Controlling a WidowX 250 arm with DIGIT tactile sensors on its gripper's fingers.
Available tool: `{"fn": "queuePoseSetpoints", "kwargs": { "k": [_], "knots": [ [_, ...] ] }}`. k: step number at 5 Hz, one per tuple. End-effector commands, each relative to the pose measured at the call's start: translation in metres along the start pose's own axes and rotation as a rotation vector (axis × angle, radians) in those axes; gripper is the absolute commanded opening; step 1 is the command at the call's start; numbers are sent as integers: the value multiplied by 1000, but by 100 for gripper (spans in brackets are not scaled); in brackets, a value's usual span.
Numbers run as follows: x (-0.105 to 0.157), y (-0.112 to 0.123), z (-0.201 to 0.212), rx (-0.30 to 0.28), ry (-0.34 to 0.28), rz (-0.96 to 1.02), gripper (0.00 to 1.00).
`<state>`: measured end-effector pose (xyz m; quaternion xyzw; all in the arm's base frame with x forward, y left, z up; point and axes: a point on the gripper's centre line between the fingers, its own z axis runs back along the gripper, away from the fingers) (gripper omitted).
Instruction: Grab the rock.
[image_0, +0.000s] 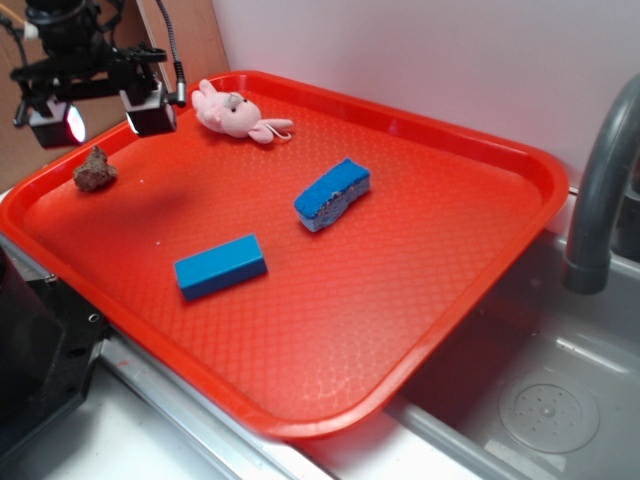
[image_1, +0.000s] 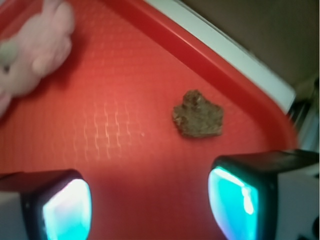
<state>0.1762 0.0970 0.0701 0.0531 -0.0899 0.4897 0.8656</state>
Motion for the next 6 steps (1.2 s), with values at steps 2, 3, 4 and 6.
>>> {"fn": "queuePoseSetpoints", "kwargs": {
  "k": [2,3,4,6],
  "knots": [
    [24,49,-33,119,-29,365,100],
    [36,46,-45,131,-50,303,100],
    [42,47,-65,150,-23,287,100],
    [27,32,-28,96,25,191,0]
  ]
}}
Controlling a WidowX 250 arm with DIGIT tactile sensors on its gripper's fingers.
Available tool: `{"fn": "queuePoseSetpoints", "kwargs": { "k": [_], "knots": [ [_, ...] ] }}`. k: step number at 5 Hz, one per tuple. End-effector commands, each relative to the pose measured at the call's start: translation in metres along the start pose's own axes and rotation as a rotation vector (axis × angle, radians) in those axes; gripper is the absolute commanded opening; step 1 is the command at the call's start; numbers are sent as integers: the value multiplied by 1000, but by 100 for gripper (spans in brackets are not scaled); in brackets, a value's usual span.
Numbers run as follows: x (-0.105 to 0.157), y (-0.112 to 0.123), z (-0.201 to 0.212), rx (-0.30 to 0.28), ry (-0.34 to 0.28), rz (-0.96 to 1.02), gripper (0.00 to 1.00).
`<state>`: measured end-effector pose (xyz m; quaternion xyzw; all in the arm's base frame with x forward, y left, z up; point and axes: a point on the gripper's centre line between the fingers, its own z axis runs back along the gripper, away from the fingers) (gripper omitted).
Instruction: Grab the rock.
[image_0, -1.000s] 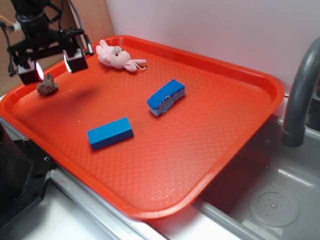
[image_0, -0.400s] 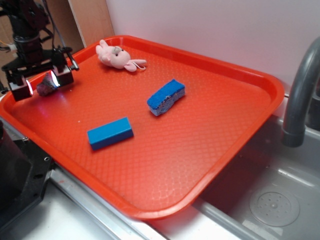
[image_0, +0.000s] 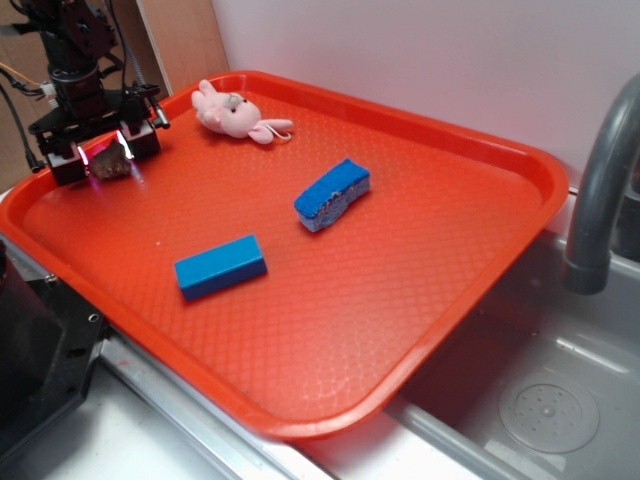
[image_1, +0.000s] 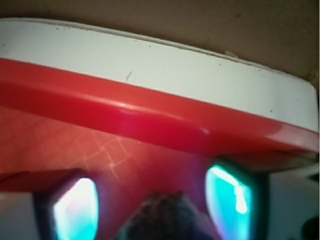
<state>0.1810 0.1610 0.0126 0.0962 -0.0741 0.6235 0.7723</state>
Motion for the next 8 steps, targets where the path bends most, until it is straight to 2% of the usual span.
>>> {"fn": "queuePoseSetpoints", "kwargs": {
  "k": [1,2,3,4,5,6,7,8],
  "knots": [
    [-32,4,94,-115,51,-364,0],
    [-59,-7,141,-185,81,-607,0],
    [-80,-19,162,-223,81,-854,0],
    [-75,-8,159,-297,96,-1032,100],
    [-57,8,144,-323,66,-1281,100],
    [-44,34,135,-320,53,-1403,100],
    [-38,47,115,-300,95,-1404,100],
    [-43,50,89,-259,119,-1414,100]
  ]
}}
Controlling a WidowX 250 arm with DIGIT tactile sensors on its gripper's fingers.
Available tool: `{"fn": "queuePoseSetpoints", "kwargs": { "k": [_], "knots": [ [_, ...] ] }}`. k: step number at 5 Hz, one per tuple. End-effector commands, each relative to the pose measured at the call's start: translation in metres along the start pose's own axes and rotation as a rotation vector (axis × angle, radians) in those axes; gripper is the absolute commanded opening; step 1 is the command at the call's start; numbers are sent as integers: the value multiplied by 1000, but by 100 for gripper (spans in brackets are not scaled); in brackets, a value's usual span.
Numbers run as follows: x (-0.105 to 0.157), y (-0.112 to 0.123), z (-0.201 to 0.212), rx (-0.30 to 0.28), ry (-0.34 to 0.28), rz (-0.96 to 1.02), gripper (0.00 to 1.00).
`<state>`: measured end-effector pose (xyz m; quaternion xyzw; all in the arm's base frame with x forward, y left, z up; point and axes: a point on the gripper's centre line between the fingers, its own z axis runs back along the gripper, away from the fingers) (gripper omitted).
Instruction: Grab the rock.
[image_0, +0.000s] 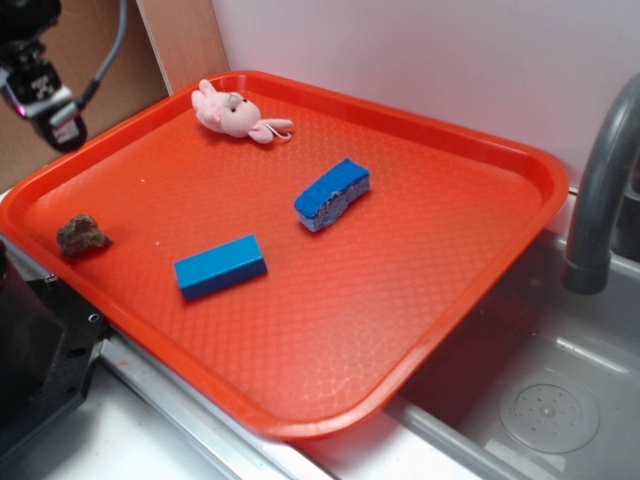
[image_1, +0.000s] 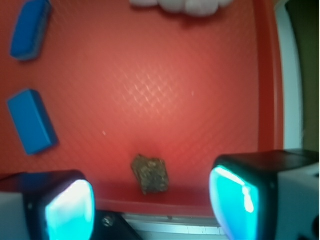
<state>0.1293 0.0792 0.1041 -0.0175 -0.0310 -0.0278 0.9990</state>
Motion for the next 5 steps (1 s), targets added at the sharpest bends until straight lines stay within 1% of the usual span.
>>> {"fn": "queuePoseSetpoints", "kwargs": {
  "k": [1,2,3,4,5],
  "knots": [
    [-7,26,-38,36,65,-22,100],
    [-9,20,-53,49,79,-38,100],
    [-12,22,-70,54,121,-38,100],
    [-22,21,-78,43,148,-20,100],
    [-27,17,-85,41,153,-4,0]
  ]
}}
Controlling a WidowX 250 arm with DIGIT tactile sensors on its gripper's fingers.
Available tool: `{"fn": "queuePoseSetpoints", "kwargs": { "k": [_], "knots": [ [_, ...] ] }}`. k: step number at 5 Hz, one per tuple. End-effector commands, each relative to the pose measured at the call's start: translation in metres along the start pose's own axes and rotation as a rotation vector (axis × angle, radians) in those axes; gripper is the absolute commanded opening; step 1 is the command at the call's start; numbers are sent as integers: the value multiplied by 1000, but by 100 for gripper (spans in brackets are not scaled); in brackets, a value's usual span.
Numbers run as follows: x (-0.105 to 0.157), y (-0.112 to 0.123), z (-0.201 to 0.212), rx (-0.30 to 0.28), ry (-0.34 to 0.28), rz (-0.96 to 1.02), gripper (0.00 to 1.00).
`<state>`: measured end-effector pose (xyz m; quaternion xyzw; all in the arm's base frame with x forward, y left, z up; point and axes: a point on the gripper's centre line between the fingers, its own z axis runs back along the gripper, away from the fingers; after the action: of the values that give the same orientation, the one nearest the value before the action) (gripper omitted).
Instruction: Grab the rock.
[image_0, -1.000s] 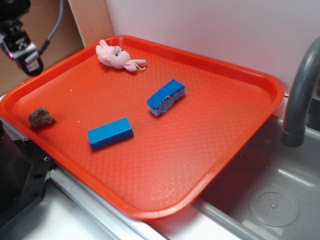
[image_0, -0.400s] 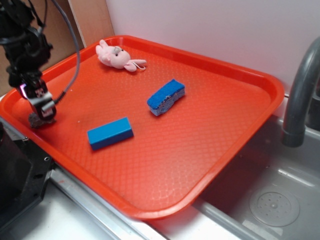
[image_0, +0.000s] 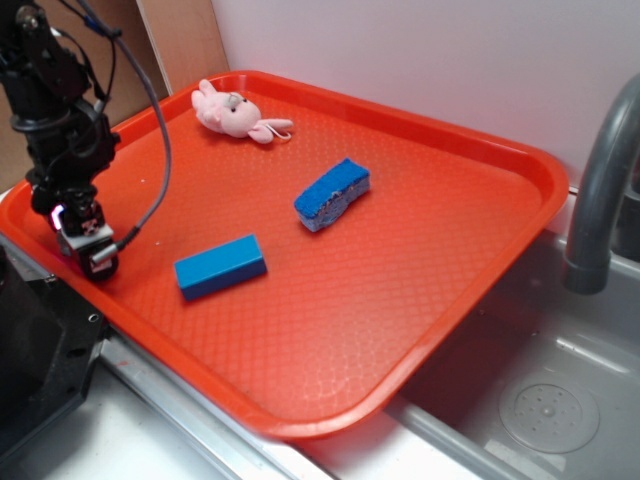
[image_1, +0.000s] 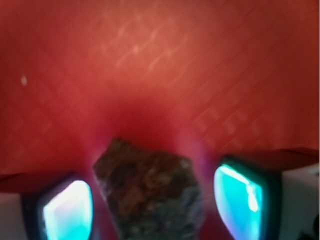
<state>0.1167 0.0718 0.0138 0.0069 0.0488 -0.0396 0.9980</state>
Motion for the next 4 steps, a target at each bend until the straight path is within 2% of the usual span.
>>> {"fn": "queuePoseSetpoints", "kwargs": {
  "k": [1,2,3,4],
  "knots": [
    [-9,20,11,21,-23,33,0],
    [7,16,52,45,-108,93,0],
    [30,3,105,92,-122,189,0],
    [49,-28,143,130,-153,221,0]
  ]
}}
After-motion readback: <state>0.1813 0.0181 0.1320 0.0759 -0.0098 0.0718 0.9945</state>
